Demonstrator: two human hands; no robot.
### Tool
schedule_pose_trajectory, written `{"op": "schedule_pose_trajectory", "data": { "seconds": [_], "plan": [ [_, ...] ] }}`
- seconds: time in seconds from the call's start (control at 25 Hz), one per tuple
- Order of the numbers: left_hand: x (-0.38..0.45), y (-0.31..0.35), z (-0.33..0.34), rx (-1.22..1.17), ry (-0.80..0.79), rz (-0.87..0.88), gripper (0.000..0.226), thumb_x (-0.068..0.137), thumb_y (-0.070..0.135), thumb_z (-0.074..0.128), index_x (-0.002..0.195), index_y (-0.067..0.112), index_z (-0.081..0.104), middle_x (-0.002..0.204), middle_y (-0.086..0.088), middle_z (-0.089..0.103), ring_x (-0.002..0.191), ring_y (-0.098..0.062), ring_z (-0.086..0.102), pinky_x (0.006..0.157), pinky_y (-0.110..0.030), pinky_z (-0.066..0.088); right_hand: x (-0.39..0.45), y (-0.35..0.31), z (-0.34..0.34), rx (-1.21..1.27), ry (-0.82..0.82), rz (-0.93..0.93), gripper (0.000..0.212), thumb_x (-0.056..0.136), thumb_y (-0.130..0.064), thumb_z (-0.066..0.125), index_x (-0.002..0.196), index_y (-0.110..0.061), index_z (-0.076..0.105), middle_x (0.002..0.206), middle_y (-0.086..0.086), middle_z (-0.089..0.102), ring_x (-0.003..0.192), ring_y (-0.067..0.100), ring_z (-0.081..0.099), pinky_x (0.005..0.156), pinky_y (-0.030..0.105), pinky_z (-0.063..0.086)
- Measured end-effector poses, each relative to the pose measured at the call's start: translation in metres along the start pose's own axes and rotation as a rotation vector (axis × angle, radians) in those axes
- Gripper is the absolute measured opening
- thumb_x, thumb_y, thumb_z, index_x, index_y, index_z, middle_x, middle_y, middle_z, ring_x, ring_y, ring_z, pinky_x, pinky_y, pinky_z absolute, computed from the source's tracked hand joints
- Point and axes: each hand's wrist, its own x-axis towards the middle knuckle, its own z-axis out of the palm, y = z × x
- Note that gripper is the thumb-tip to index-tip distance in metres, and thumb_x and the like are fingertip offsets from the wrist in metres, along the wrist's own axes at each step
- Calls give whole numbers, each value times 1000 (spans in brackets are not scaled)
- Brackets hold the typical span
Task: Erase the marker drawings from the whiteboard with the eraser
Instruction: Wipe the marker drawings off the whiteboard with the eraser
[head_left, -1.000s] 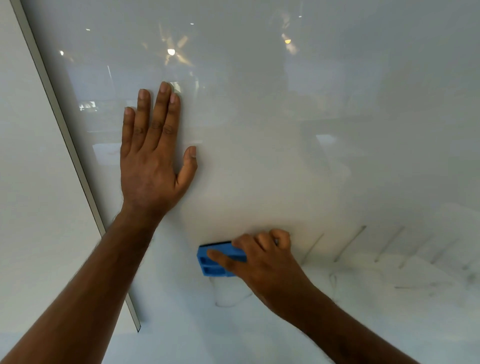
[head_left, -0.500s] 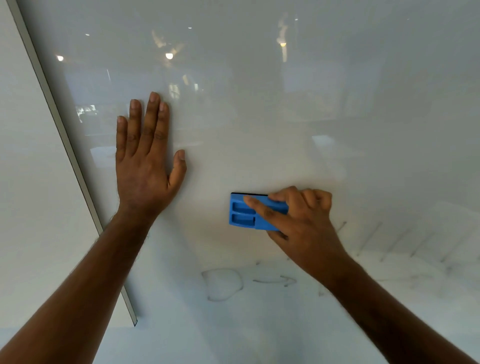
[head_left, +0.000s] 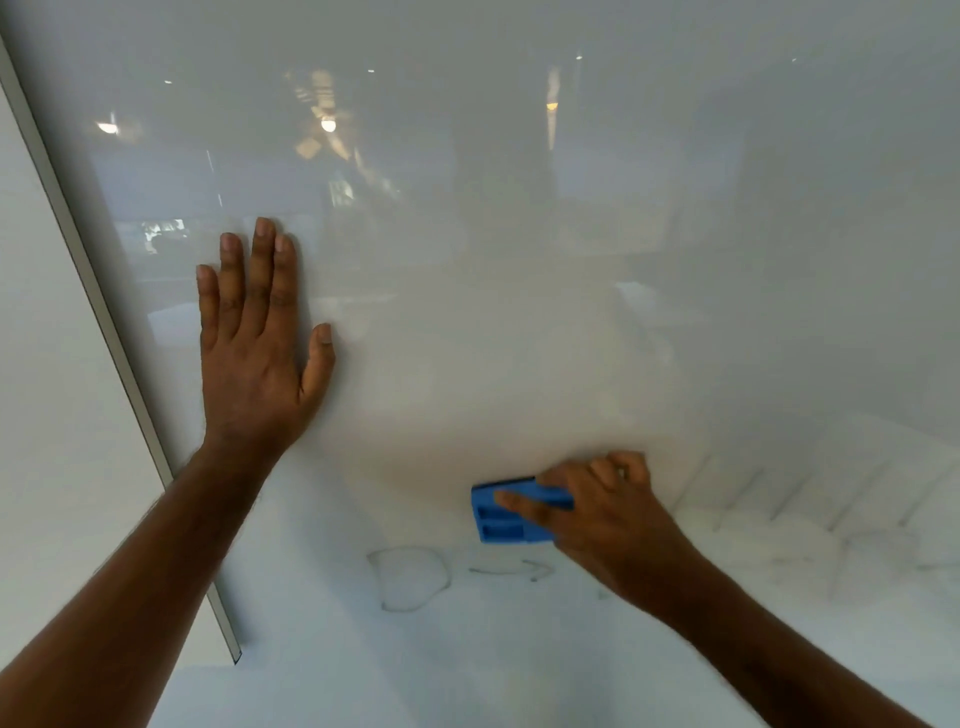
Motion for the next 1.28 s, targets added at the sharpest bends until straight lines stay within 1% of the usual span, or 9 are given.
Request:
{"op": "schedule_pose_trajectory", "data": {
  "seconds": [0.12, 0.24, 0.4, 0.56, 0.68, 0.76, 0.96, 1.16, 1.28],
  "plan": [
    [-12, 28, 4, -82, -19, -148, 78, 112, 42, 37, 171, -1, 10, 181, -20, 5, 167, -44, 0, 136, -57, -1, 25, 29, -23, 42, 98, 185, 80, 74, -29, 79, 147, -47, 50, 116, -4, 58, 94, 21, 54, 88, 43, 32],
    [-34, 56, 10, -139, -73, -196, 82, 110, 42, 40, 171, -3, 6, 180, -22, -1, 167, -42, -7, 136, -55, -4, 33, 37, -26, 53, 117, 232, 84, 75, -31, 84, 148, -46, 46, 118, -3, 53, 97, 20, 49, 89, 44, 33],
    [-53, 71, 13, -106, -147, -129, 87, 108, 43, 43, 171, -4, 2, 180, -22, -6, 167, -39, -10, 137, -53, -3, 8, 16, -5, 21, 52, 70, 85, 74, -21, 80, 149, -46, 47, 117, -4, 58, 90, 20, 53, 88, 44, 34],
    [-54, 73, 15, -53, -174, -59, 90, 108, 45, 43, 169, -7, 2, 179, -25, -6, 167, -43, -7, 137, -55, 1, -32, 24, -1, -28, -68, -86, 84, 80, -14, 75, 153, -42, 44, 120, -1, 61, 93, 19, 52, 90, 44, 34],
    [-49, 75, 16, -31, -173, -25, 90, 109, 46, 41, 169, -8, 2, 179, -25, -7, 167, -42, -7, 137, -53, 0, -32, 49, -15, 15, 7, 17, 72, 82, -29, 66, 149, -46, 46, 119, -5, 58, 91, 20, 57, 88, 42, 32],
    [-42, 78, 18, -7, -169, 4, 89, 109, 47, 40, 168, -9, 3, 178, -23, -9, 167, -41, -9, 137, -53, -1, -19, 74, -30, 47, 63, 145, 74, 78, -37, 64, 148, -50, 43, 119, -8, 51, 95, 19, 53, 88, 41, 30],
    [-10, 104, 23, 2, -123, 63, 89, 111, 48, 40, 168, -9, 4, 178, -28, -3, 166, -37, -11, 137, -53, -2, 1, 91, -45, 78, 132, 272, 74, 82, -40, 67, 150, -45, 41, 116, -5, 45, 97, 20, 47, 88, 44, 33],
    [8, 133, 27, -16, -90, 33, 91, 112, 53, 41, 168, -10, 6, 177, -32, 1, 166, -47, -3, 136, -52, -4, -42, 58, -16, 39, 17, 48, 71, 84, -28, 68, 149, -45, 46, 116, -3, 60, 90, 22, 58, 87, 43, 35],
    [8, 136, 26, 18, -91, 18, 91, 113, 56, 38, 168, -8, 4, 177, -31, 0, 166, -42, -6, 137, -51, -4, -78, 59, -8, -10, -124, -104, 85, 81, -22, 79, 154, -43, 41, 120, -2, 59, 94, 20, 62, 88, 44, 37]
  ]
}}
